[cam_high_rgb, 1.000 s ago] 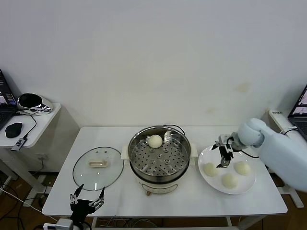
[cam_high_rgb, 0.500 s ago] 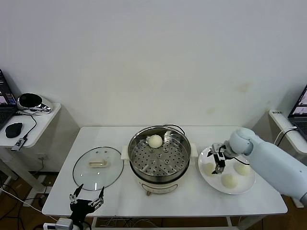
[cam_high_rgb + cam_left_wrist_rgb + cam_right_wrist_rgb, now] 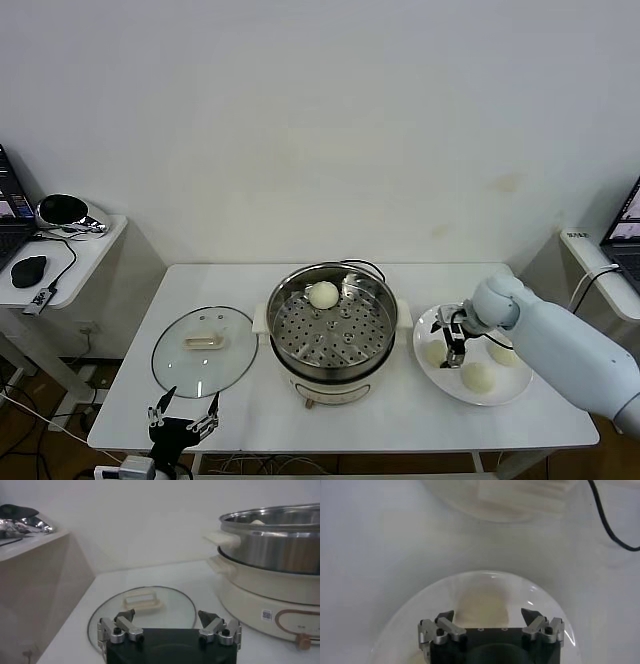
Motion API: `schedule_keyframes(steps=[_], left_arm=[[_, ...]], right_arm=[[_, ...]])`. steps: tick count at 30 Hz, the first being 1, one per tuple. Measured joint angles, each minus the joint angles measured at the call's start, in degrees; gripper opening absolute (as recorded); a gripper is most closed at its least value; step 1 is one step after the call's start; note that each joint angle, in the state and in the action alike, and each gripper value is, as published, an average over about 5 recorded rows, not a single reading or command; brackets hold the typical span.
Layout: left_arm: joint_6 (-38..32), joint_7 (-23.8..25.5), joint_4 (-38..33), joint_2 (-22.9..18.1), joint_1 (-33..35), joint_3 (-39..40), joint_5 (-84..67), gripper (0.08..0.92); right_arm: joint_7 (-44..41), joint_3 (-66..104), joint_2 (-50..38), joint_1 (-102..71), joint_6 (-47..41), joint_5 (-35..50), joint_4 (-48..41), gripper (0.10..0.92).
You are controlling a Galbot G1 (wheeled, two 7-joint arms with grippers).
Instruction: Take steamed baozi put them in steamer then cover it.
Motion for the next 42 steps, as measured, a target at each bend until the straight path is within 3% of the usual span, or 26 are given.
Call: schedule_keyframes(steps=[8, 26, 42], left_arm=[[-0.04, 0.00, 0.35, -0.08, -0.05, 0.24, 0.14, 0.823], [-0.28, -0.08, 0.80, -0.45, 0.03, 0.78, 0.37, 0.823], [-0.17, 0.23, 0.86, -0.73, -1.56, 0.70, 0.19, 0.823]], right_arm=[[0.00, 0.51, 0.01, -0.63, -0.11, -0.16, -0.54, 0.811], [-0.95, 0.86, 0.07, 0.43, -0.88, 1.07, -1.88, 0.646], [-3.77, -6.72, -5.25, 13.11, -4.05, 10.80, 4.62, 0.634]])
